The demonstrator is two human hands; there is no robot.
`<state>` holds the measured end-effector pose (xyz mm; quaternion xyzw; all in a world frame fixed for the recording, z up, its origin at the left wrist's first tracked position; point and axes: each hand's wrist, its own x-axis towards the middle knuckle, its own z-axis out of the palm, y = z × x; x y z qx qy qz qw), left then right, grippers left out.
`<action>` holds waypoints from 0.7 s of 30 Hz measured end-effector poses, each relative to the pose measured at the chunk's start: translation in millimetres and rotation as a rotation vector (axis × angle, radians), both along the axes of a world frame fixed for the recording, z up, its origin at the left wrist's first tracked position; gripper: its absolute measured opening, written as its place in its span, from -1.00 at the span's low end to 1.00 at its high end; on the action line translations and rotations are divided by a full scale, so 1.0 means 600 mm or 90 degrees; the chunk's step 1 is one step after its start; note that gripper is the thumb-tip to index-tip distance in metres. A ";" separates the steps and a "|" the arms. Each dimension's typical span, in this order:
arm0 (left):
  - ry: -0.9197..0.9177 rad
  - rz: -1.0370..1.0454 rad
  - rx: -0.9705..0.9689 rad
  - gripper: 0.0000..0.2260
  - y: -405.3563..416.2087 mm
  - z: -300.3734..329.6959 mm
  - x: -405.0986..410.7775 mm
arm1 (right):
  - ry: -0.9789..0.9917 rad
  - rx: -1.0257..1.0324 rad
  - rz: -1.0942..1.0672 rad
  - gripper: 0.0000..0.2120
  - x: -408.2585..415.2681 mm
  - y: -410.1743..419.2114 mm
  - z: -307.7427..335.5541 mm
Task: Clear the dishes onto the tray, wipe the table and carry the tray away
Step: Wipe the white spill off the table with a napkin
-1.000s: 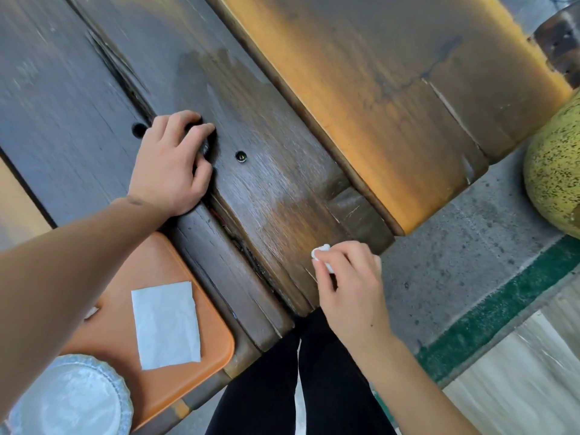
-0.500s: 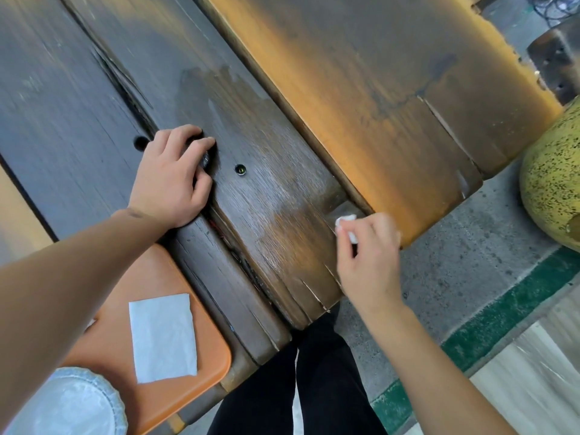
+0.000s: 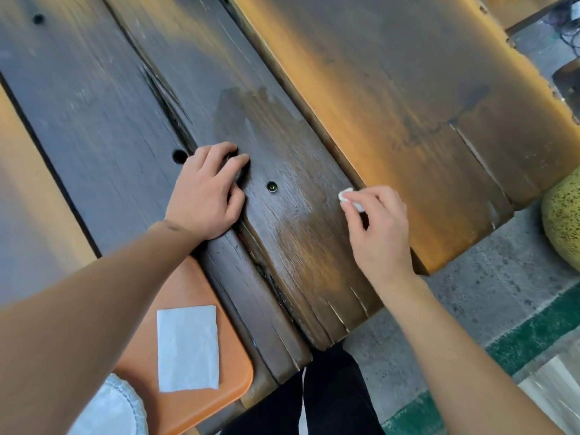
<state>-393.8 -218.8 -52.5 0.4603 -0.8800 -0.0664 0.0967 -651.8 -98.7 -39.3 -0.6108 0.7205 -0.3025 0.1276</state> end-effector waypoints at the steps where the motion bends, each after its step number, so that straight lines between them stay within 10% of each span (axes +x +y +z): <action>1: 0.001 0.014 -0.003 -0.59 0.002 -0.001 0.000 | 0.001 -0.011 0.002 -0.88 -0.001 -0.037 0.001; 9: 0.026 0.420 0.016 -0.56 0.007 -0.004 -0.003 | 0.054 -0.039 0.225 -0.85 0.060 -0.247 0.004; 21: -0.024 0.424 0.063 -0.57 0.004 -0.005 -0.003 | 0.094 -0.023 0.346 -0.88 0.111 -0.315 -0.013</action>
